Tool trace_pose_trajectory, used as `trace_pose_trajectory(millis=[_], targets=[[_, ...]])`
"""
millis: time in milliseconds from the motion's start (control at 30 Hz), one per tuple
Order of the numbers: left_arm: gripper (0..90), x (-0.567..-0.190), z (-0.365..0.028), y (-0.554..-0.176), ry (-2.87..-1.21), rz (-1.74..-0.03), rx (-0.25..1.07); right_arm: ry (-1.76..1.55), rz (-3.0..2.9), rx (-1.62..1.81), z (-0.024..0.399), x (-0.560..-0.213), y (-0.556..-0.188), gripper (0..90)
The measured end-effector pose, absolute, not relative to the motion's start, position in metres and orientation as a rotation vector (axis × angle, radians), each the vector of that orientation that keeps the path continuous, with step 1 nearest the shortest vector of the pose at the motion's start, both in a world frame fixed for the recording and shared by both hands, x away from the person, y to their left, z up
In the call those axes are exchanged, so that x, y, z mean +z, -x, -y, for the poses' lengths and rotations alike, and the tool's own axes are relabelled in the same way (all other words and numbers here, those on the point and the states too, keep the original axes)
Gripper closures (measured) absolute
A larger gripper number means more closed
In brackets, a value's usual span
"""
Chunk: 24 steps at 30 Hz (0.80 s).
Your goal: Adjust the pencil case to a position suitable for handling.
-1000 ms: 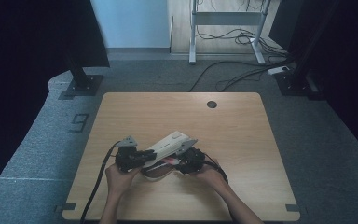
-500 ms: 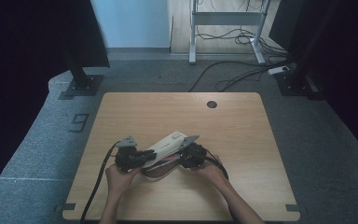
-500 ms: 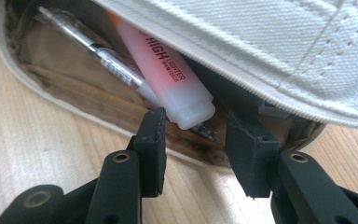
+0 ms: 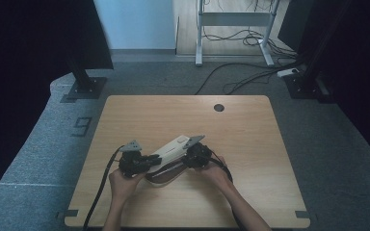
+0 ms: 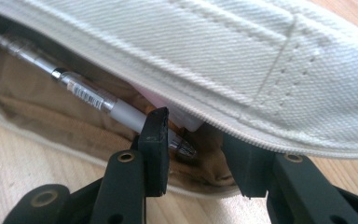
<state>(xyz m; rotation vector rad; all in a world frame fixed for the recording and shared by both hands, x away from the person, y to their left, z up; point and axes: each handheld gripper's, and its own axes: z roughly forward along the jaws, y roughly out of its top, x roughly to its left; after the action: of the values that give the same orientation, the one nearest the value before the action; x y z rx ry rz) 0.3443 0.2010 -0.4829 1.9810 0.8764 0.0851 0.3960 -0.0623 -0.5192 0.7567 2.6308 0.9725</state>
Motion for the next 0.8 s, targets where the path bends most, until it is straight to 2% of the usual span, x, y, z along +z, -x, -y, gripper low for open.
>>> trace_pose_trajectory(millis=[400, 800], targets=[[76.0, -0.483, -0.201, -0.345, -1.981, -0.877, 0.081, -0.82, -2.592, 0.984, 0.06, -0.526, -0.406, 59.1], [75.8, -0.486, -0.2, -0.345, -1.983, -0.872, 0.069, -0.784, -2.617, 0.969, 0.072, -0.513, -0.395, 51.6]])
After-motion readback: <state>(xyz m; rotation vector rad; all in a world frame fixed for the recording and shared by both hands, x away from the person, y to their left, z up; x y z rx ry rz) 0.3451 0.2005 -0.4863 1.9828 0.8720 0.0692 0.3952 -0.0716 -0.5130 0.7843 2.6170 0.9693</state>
